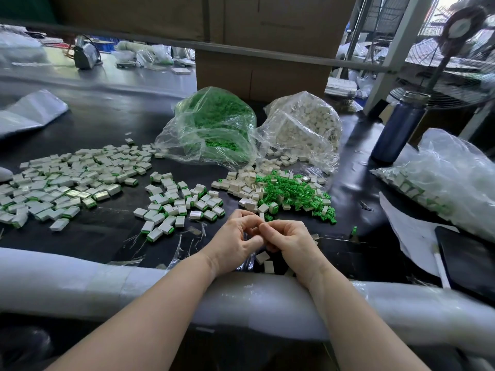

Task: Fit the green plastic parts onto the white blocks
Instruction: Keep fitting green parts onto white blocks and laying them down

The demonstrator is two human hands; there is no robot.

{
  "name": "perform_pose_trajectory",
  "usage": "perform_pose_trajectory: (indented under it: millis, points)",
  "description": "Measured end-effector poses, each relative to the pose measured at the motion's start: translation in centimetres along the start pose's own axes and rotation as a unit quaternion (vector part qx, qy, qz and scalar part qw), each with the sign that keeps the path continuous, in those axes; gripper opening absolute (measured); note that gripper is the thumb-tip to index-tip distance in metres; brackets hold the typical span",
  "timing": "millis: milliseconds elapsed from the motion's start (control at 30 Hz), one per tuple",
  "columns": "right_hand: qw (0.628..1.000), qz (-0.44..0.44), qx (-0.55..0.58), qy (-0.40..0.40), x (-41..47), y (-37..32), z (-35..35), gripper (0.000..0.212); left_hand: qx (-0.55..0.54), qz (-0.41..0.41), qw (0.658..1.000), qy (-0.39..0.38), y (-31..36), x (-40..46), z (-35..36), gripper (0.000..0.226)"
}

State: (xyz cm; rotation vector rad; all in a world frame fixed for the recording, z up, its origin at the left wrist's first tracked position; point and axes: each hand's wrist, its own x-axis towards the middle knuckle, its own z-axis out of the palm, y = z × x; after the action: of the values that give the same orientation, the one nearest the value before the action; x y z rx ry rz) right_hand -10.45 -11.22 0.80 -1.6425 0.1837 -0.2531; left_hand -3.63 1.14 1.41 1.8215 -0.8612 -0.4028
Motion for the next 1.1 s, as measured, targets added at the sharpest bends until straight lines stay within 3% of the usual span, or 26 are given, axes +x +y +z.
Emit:
perform_pose_trajectory:
  millis: [367, 1100]
  points:
    - [0.999, -0.007, -0.047, 0.022, -0.09, -0.14, -0.05, 0.018, 0.007, 0.002, 1.0, -0.02, 0.08, 0.12, 0.23, 0.017]
    - [0.999, 0.0, -0.03, 0.018, -0.01, -0.17, -0.05, 0.025, 0.02, 0.011, 0.999, -0.023, -0.22, 0.22, 0.35, 0.019]
